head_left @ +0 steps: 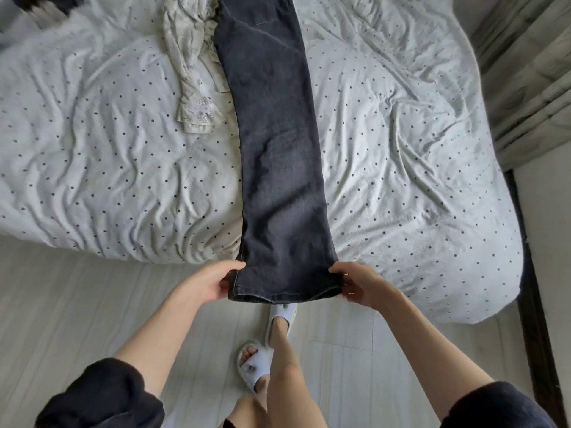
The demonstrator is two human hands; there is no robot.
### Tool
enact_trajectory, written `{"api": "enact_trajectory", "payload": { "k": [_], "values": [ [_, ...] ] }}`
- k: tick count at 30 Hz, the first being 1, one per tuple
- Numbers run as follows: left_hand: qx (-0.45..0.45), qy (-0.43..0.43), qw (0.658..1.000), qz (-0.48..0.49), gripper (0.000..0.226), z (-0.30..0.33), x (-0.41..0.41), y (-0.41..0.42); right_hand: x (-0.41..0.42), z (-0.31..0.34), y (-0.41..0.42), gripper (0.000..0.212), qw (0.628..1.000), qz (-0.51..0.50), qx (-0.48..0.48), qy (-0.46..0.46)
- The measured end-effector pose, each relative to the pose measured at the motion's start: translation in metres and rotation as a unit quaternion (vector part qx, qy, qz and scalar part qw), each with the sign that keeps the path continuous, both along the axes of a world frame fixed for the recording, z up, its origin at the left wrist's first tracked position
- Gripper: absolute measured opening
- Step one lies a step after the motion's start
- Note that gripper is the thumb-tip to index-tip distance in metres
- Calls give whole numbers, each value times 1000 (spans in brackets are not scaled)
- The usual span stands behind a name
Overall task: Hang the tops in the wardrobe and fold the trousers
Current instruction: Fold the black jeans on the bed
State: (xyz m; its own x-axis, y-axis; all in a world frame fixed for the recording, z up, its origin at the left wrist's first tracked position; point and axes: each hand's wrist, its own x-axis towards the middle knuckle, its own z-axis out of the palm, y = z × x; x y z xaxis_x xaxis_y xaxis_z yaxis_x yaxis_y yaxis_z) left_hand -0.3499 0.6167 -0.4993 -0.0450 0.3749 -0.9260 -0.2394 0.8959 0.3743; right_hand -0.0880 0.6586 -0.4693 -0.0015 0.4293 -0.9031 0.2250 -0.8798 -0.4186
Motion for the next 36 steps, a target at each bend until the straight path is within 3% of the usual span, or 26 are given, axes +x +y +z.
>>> {"api": "enact_trajectory", "payload": {
  "k": [7,12,14,16,18,20,22,24,26,28,29,32,34,36],
  "values": [
    [46,-69,990,110,19,51,-15,69,-16,50,82,18,994,-42,-32,94],
    [132,-99,964,207,28,59,-24,156,-45,61,173,25,980,-100,52,166],
    [184,-59,968,162,33,47,-25,184,-57,49,202,26,977,-89,130,146],
    [222,88,971,6,32,22,-19,196,-66,28,213,24,972,20,235,4],
    [258,264,910,-190,35,-12,-14,191,-67,-2,207,25,901,214,344,-154],
    [306,370,804,-351,51,-36,-4,171,-62,-28,187,36,789,374,426,-238],
    [351,440,701,-438,75,-49,4,154,-54,-52,168,64,700,472,461,-273],
    [376,471,673,-430,92,-62,4,148,-50,-72,161,76,695,468,474,-271],
    [387,465,719,-343,93,-69,1,147,-53,-73,164,68,781,353,464,-221],
    [353,431,800,-221,91,-69,2,148,-61,-70,176,59,885,182,401,-152],
    [331,403,839,-153,88,-69,3,146,-63,-68,183,52,913,125,363,-137],
    [240,275,929,58,63,-61,4,142,-60,-69,194,30,938,101,296,-150],
    [198,249,939,133,39,-60,4,140,-54,-71,193,32,952,92,254,-142],
    [180,213,951,136,22,-59,3,138,-53,-68,189,36,961,96,226,-127]
  ]
}}
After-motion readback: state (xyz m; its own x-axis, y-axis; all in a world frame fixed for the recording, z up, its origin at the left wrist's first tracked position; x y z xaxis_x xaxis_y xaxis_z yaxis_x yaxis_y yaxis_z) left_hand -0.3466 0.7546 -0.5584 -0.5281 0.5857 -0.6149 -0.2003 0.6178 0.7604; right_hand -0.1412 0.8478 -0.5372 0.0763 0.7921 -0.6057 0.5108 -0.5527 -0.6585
